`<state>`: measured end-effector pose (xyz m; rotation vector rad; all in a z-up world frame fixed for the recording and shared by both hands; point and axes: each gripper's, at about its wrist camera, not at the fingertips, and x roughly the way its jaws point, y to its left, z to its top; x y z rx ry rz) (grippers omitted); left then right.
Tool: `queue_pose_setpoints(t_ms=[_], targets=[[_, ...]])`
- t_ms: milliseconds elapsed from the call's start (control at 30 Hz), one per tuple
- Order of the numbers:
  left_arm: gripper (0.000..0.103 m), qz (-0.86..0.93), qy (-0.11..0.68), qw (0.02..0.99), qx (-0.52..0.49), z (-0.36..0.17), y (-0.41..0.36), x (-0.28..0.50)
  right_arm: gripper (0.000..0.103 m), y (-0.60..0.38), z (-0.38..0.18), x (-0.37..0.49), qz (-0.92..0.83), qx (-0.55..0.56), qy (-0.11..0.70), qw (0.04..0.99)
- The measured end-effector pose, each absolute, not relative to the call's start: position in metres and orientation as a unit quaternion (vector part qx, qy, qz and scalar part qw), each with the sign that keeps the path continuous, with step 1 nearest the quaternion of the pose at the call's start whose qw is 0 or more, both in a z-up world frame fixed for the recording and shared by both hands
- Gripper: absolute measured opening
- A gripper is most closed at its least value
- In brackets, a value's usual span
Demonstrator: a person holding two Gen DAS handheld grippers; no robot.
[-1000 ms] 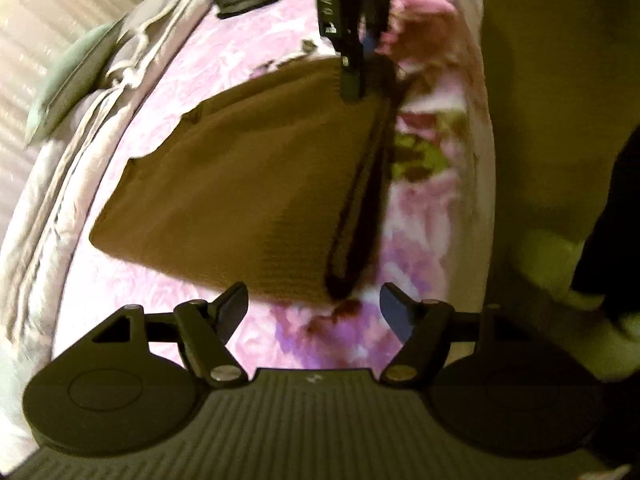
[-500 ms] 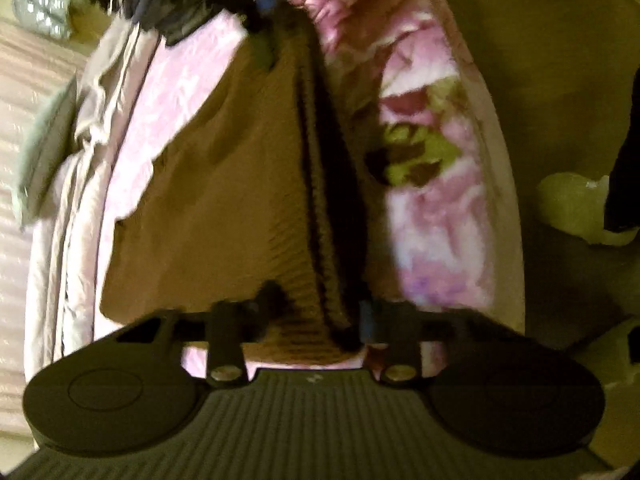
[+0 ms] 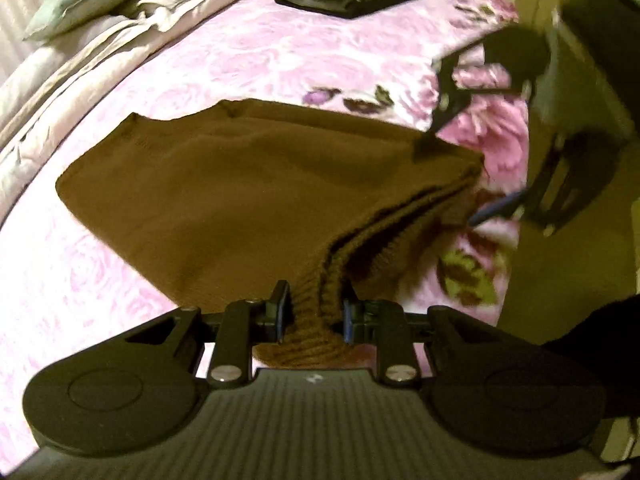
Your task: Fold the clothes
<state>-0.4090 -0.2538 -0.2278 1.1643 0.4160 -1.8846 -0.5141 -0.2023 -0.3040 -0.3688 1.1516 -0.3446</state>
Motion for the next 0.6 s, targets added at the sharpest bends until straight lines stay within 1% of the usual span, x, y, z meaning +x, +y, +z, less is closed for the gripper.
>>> queue_pose_setpoints(t_ms=[67,100,133,167,200,233,267,300,333,367,433,533,600], targets=[[0.022,-0.757,0.159,0.425,0.47,-0.226,-0.252,-0.409,0.074,-0.204,-0.314,-0.514,-0.161,-0.214,0.536,0.8],[0.023,-0.757,0.139,0.42,0.482,-0.227,-0.246,-0.412,0.058,-0.206,-0.318,-0.514,-0.162,-0.231,0.535,0.796],[0.025,-0.754,0.111,0.412,0.499,-0.23,-0.239,-0.418,0.047,-0.209,-0.319,-0.515,-0.166,-0.239,0.535,0.793],[0.03,-0.75,0.075,0.403,0.52,-0.234,-0.23,-0.425,0.031,-0.213,-0.317,-0.515,-0.171,-0.239,0.537,0.791],[0.033,-0.743,0.036,0.393,0.541,-0.241,-0.22,-0.434,0.017,-0.217,-0.314,-0.517,-0.176,-0.233,0.536,0.792],[0.038,-0.734,-0.003,0.382,0.561,-0.247,-0.21,-0.443,0.016,-0.221,-0.308,-0.519,-0.18,-0.22,0.532,0.797],[0.037,-0.728,-0.027,0.371,0.576,-0.253,-0.201,-0.45,0.016,-0.225,-0.302,-0.52,-0.183,-0.207,0.53,0.802],[0.032,-0.723,-0.049,0.359,0.589,-0.26,-0.194,-0.457,0.015,-0.228,-0.295,-0.521,-0.185,-0.194,0.528,0.806],[0.024,-0.721,-0.051,0.354,0.593,-0.263,-0.19,-0.461,0.015,-0.23,-0.29,-0.521,-0.184,-0.183,0.528,0.808],[0.02,-0.721,-0.045,0.355,0.593,-0.263,-0.189,-0.463,0.014,-0.231,-0.286,-0.521,-0.183,-0.177,0.532,0.807],[0.017,-0.723,-0.031,0.361,0.589,-0.259,-0.186,-0.465,0.014,-0.23,-0.276,-0.519,-0.181,-0.167,0.539,0.806],[0.016,-0.736,-0.005,0.364,0.57,-0.239,-0.178,-0.463,0.014,-0.217,-0.255,-0.525,-0.176,-0.151,0.543,0.807],[0.015,-0.75,0.018,0.349,0.561,-0.226,-0.165,-0.464,0.014,-0.204,-0.242,-0.529,-0.162,-0.134,0.548,0.81]])
